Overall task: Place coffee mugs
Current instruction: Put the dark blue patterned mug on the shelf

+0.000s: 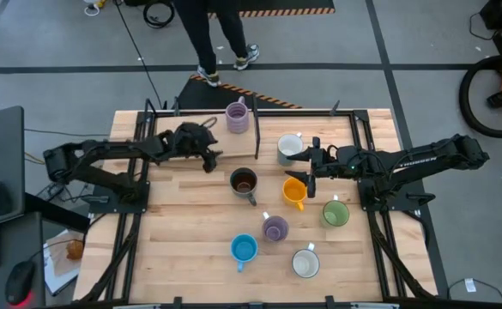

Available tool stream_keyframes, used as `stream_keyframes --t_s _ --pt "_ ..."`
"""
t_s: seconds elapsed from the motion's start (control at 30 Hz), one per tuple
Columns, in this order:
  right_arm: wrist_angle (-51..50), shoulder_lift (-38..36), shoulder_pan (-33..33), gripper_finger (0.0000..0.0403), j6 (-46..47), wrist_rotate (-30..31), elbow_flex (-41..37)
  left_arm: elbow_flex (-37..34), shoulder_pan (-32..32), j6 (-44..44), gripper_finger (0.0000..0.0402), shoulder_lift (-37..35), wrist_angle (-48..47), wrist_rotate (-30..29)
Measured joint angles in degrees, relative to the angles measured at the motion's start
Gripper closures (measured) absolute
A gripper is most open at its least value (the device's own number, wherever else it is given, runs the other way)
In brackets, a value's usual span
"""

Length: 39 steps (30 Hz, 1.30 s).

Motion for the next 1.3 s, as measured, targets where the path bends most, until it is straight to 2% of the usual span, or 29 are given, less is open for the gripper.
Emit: stream_keyframes --t_s 0.13,0.3,0.47,0.63,0.73,0.9,1.07,1.3 --pt "0.4 1.0 0.0 0.0174 0.0 -0.1 0.0 4.5 -4.9 -4.5 0.0173 -1.1 -11.3 0.0" --pt "2.3 5.0 0.0 0.0174 0.1 -4.1 0.0 11.4 -10.1 -6.1 0.0173 -1.1 -21.1 0.0" --pt "3.1 8.3 0.0 0.0174 0.8 -4.8 0.0 17.5 -12.9 -6.0 0.0173 -1.1 -25.3 0.0" --pt "3.4 9.4 0.8 0.0174 0.2 -4.5 0.0 20.3 -15.2 -6.1 0.0173 -1.1 -26.5 0.0" --pt "3.5 9.4 2.3 0.0174 -0.8 -2.1 0.0 21.6 -17.0 -7.7 0.0173 -1.0 -29.3 0.0" --pt "1.8 9.4 4.4 0.0174 -2.6 5.2 0.3 24.3 -18.9 -13.3 0.0173 -1.0 -32.4 -0.1" --pt "-6.5 9.4 5.2 0.0174 -2.5 6.4 4.2 25.0 -19.5 -18.0 0.0173 -1.0 -32.8 -0.9" --pt "-8.0 9.4 5.9 0.0174 -5.5 10.7 5.0 25.0 -21.3 -20.9 0.0173 2.8 -32.9 -0.9"
